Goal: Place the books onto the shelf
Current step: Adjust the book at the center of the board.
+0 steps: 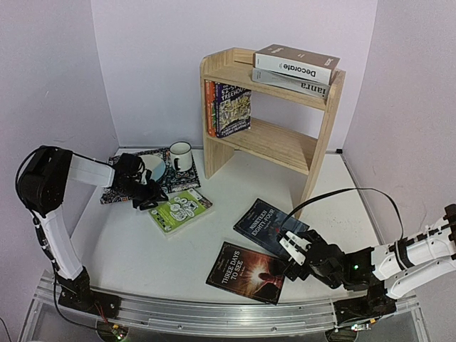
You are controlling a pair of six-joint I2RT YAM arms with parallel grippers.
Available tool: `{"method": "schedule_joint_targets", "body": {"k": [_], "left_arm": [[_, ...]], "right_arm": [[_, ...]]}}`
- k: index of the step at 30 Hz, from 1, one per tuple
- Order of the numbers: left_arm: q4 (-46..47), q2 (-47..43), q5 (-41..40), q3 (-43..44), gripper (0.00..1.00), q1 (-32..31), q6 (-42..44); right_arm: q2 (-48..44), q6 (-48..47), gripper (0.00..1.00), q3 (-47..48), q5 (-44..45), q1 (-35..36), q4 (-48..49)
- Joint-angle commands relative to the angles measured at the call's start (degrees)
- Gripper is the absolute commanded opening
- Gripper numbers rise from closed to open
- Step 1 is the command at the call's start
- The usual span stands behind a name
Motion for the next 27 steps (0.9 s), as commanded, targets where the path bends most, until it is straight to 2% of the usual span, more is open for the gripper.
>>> {"method": "schedule_joint_targets", "body": {"k": [1,8,11,15,21,27], "left_arm": [[-1.64,-5.67,9.22,-6.50,0.54,-4.10,-0.43],[2.36,-9.15,13.60,-12.14,0.55,-13.58,-4.96],[3.80,-10.98,13.23,-13.03,0.56,-15.86,-6.52],[3.91,-14.99,8.88,-13.87,0.56,-16.07,-7.15],[4.06,-21.91,-1.47,-16.95,0.57,-16.03,-10.87],[6.03,-26.19,-3.26,-21.37,0.57,-16.03,-12.90]], "right_arm": [[0.04,0.00,0.98,1.78,0.78,-0.22,0.75],[0.28,2.85,0.98,5.10,-2.36,-0.23,-2.82],[3.08,7.65,0.98,10.83,-6.15,-0.22,-6.75],[12.00,15.43,0.98,22.89,-7.67,-0.23,-13.84],[23.75,23.62,0.81,36.81,-11.75,-0.38,-16.49],[33.69,31.62,0.66,45.71,-13.18,-2.33,-17.30]]}}
